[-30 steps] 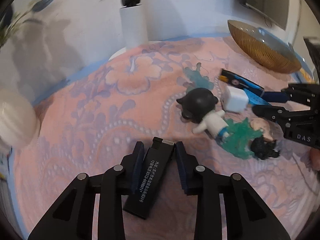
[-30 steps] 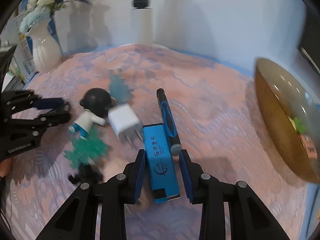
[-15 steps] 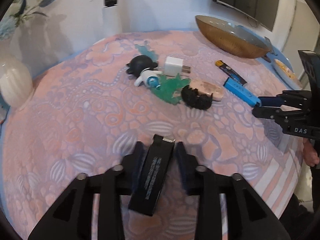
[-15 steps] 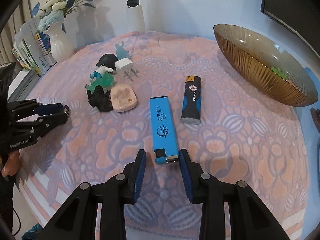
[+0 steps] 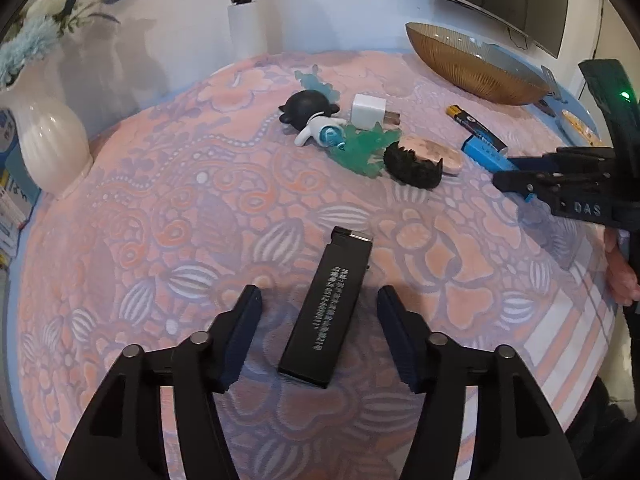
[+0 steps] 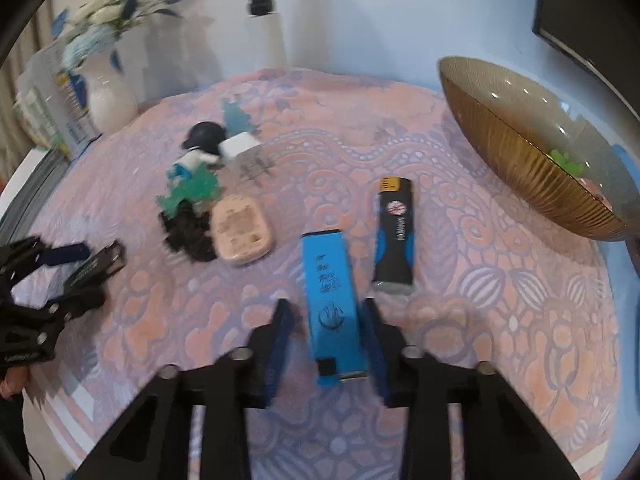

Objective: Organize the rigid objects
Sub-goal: 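Grasp the black USB stick with the left tool while the right grasps the blue lighter, then carry the USB stick and blue lighter over the bowl and open both tools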

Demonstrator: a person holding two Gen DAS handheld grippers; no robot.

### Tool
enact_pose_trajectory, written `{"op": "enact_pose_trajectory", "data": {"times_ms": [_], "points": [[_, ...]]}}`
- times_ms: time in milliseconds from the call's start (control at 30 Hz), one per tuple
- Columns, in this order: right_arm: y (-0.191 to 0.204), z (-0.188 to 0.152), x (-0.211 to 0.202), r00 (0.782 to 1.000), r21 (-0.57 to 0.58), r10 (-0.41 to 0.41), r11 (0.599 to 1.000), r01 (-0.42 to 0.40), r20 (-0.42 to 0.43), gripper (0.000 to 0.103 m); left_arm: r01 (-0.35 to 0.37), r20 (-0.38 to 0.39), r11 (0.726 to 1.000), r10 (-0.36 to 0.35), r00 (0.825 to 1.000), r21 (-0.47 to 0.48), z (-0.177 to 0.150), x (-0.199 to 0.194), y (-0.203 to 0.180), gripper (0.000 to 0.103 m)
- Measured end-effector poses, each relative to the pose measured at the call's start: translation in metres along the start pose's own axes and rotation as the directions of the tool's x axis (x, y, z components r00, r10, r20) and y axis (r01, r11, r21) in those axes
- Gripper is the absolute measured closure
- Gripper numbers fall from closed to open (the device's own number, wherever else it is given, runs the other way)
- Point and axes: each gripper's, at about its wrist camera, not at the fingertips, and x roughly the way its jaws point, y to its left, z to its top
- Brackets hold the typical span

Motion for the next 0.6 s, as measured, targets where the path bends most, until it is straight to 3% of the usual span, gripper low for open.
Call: {"op": "enact_pose_trajectory", "data": {"times_ms": [33,67,200,333,433,500,567,600], "points": [[0.002,-0.004,-0.003,1.000,-0.016,0.026,1.000,-0.026,0.003,0.076,0.012,0.007,1.000,-0.012,1.000,0.003,0.000,-0.001,-0.002,0.065],[0.003,-0.008,-0.006,0.999,-0.026,0.053,0.998,-0.053,0.003,0.076,0.015,0.011,1.000,-0.015,1.000,0.007,-0.001,-0.002,-0.005,0.066],[0.003,-0.027,-0.018,0.989,-0.064,0.146,0.987,-0.146,-0.013,0.075,0.013,0.029,1.000,-0.013,0.999,-0.009,-0.004,-0.003,-0.005,0.067],[-0.008,-0.028,-0.018,0.979,0.011,0.204,0.979,-0.204,-0.019,0.073,0.033,0.040,0.999,-0.032,0.999,-0.035,-0.006,-0.005,-0.001,0.063],[-0.003,-0.021,-0.013,0.984,0.027,0.175,0.984,-0.174,-0.024,0.073,0.016,0.038,1.000,-0.015,0.999,-0.023,-0.008,-0.005,-0.007,0.058],[0.009,-0.014,-0.008,0.993,-0.002,0.112,0.994,-0.112,-0.029,0.072,-0.001,0.040,1.000,0.002,0.999,-0.016,-0.009,-0.005,-0.009,0.058],[0.024,-0.012,-0.006,0.999,-0.059,0.035,0.998,-0.036,-0.022,0.075,-0.010,0.044,1.000,0.011,0.999,-0.015,-0.009,-0.006,-0.011,0.063],[0.031,-0.012,-0.005,1.000,-0.093,-0.001,0.996,0.000,-0.012,0.078,-0.003,0.048,1.000,0.004,0.999,-0.011,-0.010,-0.007,-0.013,0.072]]}}
